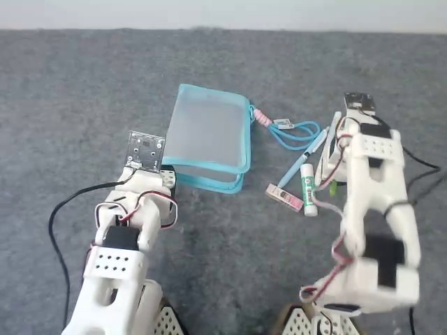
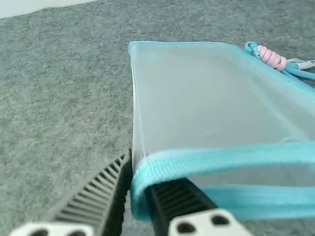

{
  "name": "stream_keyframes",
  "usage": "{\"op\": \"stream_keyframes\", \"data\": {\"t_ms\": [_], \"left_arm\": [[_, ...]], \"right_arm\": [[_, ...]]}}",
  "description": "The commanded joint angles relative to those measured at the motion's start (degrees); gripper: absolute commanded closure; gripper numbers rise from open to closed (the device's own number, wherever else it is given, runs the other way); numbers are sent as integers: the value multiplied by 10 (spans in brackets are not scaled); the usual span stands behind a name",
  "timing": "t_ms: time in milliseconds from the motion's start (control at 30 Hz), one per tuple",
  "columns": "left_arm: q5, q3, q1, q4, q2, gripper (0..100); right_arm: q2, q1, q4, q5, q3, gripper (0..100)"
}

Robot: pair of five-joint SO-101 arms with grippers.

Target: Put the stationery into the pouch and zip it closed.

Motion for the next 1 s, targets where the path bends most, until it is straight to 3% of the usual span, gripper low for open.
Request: {"op": "stream_keyframes", "data": {"t_ms": [0,200,433,667,967], "left_arm": [[7,-11,1,-23,3,988],[7,-11,1,-23,4,988],[7,-11,1,-23,4,988],[7,-11,1,-23,4,988],[7,-10,1,-23,4,988]], "right_arm": [[-173,-28,29,49,32,992],[-341,-163,137,105,61,992],[-432,-301,216,114,61,992],[-495,-396,269,230,76,992],[-516,-420,262,272,156,992]]}}
